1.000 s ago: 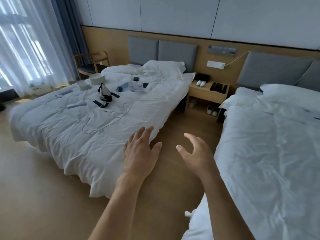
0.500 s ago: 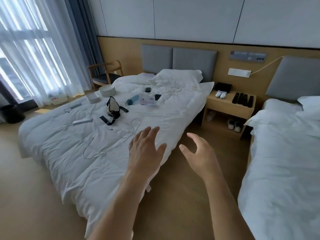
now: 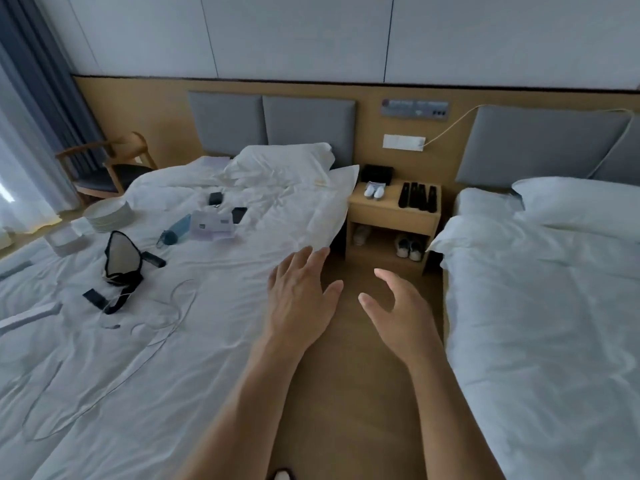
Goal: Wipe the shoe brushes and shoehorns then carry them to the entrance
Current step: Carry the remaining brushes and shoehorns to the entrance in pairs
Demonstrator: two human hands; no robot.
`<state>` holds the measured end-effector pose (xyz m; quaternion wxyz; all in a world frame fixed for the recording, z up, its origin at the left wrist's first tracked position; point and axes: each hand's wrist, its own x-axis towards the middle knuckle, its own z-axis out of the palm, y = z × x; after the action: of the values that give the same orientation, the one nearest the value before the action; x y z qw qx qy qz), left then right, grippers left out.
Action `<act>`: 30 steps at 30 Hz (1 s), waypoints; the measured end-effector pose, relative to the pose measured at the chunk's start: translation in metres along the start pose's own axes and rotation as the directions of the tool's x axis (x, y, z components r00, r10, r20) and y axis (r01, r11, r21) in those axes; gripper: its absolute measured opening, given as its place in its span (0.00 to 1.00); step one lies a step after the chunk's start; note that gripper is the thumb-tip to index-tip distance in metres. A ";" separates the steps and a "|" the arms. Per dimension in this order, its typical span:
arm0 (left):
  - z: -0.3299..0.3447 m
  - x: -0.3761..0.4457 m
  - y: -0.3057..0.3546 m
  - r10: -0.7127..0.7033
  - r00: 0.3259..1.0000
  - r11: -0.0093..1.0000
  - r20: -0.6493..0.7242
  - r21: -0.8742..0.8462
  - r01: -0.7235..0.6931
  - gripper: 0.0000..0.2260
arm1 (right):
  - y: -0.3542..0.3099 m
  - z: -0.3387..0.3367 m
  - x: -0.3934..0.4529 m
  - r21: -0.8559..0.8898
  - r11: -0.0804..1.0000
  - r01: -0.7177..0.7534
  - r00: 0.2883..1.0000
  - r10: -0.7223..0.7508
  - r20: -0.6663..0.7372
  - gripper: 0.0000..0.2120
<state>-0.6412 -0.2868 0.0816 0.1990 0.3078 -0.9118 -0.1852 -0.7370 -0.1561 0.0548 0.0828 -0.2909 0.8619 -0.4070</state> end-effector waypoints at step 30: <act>0.203 0.501 0.038 0.315 0.922 0.943 0.224 -0.180 -0.278 0.25 | 0.088 -0.004 0.467 0.001 0.942 -0.336 0.912 0.326 -0.250 0.26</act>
<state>-1.1230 -0.5330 0.0507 0.1304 0.1250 -0.9496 -0.2560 -1.1582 -0.3750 0.0356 0.0369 -0.0895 0.9105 -0.4020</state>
